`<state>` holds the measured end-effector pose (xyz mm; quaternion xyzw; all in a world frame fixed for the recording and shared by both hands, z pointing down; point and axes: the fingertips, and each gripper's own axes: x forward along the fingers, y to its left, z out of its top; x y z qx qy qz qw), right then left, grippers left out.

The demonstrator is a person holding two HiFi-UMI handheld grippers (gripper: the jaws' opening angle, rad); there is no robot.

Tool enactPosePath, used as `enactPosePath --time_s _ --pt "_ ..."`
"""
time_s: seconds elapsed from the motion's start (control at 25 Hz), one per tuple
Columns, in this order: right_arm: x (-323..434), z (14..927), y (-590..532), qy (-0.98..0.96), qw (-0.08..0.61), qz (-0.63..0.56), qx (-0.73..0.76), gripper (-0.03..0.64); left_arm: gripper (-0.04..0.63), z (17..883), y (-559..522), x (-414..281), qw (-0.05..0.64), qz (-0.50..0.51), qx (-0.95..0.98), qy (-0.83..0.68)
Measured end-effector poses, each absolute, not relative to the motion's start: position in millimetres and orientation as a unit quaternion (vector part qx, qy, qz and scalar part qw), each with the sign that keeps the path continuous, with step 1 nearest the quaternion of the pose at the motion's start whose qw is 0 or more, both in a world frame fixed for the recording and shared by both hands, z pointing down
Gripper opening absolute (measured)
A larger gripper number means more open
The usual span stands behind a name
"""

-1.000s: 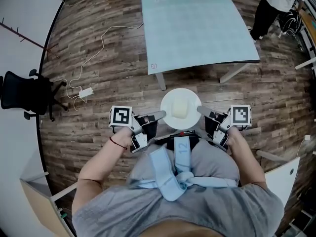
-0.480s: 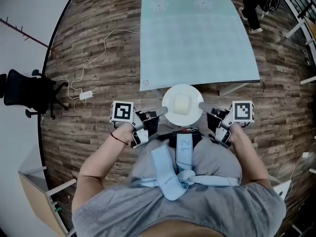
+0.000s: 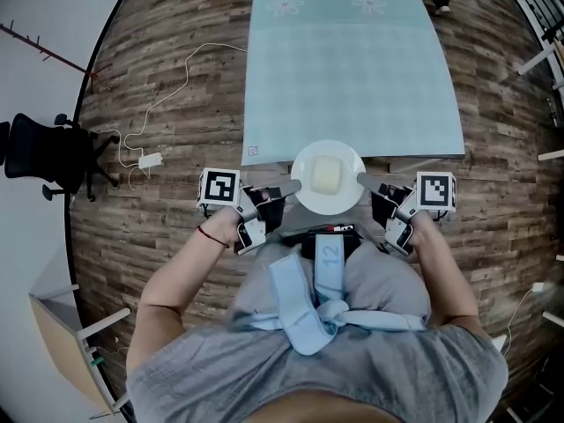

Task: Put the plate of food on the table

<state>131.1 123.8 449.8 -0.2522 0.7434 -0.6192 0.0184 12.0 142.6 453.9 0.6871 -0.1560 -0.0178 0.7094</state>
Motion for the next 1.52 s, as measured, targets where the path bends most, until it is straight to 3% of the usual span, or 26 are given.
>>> enactPosePath --time_s 0.32,0.88,1.12,1.52 --pt "114 459 4 0.72 0.005 -0.646 -0.255 0.04 0.026 462 20 -3 0.728 -0.018 0.669 -0.152" --pt "117 454 2 0.749 0.001 -0.597 -0.287 0.04 0.026 459 14 -5 0.682 -0.014 0.716 -0.151" --pt "92 481 -109 0.728 -0.017 -0.616 -0.302 0.04 0.026 486 -99 -34 0.692 -0.009 0.701 -0.172" --pt "78 508 -172 0.74 -0.024 -0.614 -0.272 0.04 0.026 520 -152 -41 0.699 -0.022 0.687 -0.198"
